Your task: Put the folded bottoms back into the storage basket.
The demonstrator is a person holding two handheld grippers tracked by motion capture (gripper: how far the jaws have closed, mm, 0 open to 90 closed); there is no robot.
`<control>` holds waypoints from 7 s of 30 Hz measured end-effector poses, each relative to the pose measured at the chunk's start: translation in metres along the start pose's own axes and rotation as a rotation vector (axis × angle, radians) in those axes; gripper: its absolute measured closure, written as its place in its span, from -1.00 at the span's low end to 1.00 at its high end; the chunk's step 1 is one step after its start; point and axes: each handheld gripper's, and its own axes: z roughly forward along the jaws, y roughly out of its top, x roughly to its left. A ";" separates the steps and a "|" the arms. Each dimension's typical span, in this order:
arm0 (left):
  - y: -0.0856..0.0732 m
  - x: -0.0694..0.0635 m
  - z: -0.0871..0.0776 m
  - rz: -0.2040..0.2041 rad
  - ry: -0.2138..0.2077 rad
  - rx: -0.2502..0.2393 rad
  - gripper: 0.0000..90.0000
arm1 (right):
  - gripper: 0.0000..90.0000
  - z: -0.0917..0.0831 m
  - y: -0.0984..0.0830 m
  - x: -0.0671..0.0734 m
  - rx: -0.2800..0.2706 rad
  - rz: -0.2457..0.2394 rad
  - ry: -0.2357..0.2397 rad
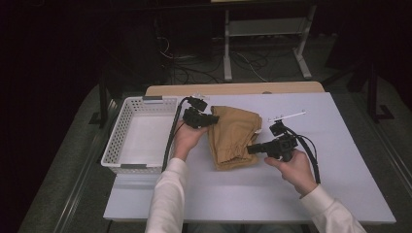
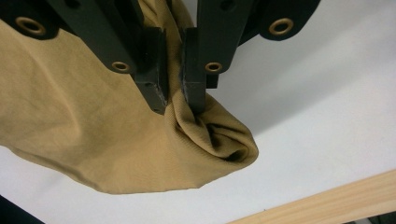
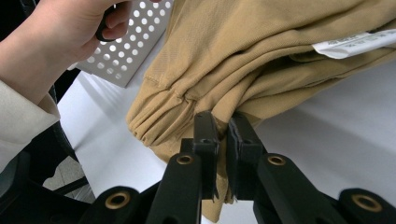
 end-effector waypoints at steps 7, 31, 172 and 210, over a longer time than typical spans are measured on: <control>0.002 0.002 -0.010 0.004 0.007 -0.011 0.84 | 0.82 -0.001 0.005 0.008 -0.008 -0.017 0.008; 0.011 0.015 -0.048 0.004 0.018 -0.063 0.84 | 0.82 -0.001 0.024 0.032 -0.027 -0.046 0.030; -0.053 0.173 -0.198 -0.142 0.242 -0.195 0.85 | 0.82 0.165 0.114 0.186 -0.057 -0.234 0.037; -0.086 0.193 -0.174 -0.204 0.255 -0.044 0.76 | 0.76 0.215 0.097 0.174 0.033 -0.182 0.047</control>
